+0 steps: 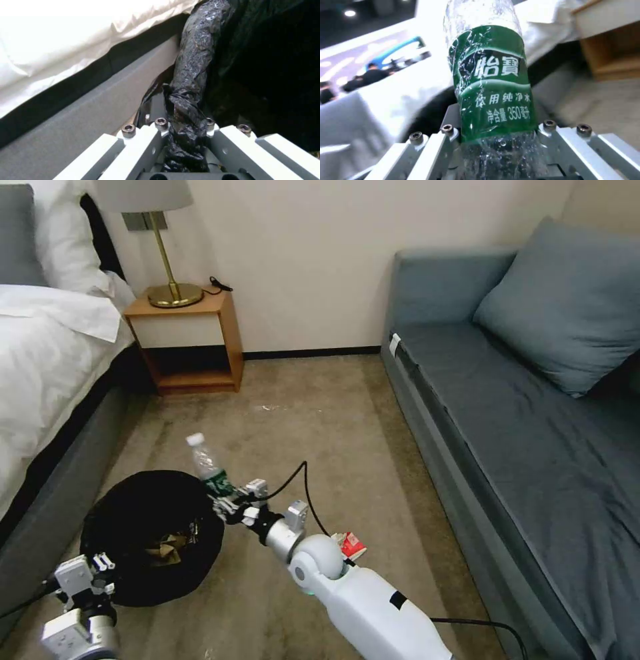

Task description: Pick up the trash bin, then pick up the garbage on the floor and place it into the trash bin.

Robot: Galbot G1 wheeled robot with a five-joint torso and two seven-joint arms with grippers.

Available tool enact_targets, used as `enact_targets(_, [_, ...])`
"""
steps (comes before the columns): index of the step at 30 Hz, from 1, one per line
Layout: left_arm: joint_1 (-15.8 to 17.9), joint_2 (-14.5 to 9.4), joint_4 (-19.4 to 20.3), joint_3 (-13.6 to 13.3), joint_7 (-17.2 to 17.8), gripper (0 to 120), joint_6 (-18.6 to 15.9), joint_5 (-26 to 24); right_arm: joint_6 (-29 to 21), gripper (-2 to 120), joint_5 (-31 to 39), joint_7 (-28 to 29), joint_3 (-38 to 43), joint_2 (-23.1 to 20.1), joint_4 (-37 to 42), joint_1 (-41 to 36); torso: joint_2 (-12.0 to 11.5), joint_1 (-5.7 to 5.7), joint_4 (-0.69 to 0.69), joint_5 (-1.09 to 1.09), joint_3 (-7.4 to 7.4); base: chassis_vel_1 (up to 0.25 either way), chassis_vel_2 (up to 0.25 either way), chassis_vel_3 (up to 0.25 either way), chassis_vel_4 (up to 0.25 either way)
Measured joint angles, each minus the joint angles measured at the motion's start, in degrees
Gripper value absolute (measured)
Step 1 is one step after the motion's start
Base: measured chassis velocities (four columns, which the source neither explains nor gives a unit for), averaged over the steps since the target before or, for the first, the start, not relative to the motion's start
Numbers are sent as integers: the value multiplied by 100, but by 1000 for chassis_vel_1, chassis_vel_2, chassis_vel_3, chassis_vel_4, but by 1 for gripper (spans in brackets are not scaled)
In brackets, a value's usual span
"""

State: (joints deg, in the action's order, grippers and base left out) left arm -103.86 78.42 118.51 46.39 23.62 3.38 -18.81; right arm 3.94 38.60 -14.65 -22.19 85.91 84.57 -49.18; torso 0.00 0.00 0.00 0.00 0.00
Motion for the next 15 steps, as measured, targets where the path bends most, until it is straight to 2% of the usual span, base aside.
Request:
enact_targets(3, [-38, 18, 77, -3, 0, 3, 0, 2, -41, 30, -125, -13, -293, -47, 123, -84, 0, 0, 0, 0, 0, 0, 0, 0, 0])
enact_targets(6, [-48, 102, 155, -43, 0, 3, -17, 42, -38, 30, -559, -20, -609, 16, -63, -320, 0, 0, 0, 0, 0, 0, 0, 0, 0])
enact_targets(15, [-121, 259, 218, -57, -16, 3, 26, 140, 89, 30, -925, -26, -641, 128, -516, -469, 0, -1, 0, 0, 0, 0, 0, 0, 0])
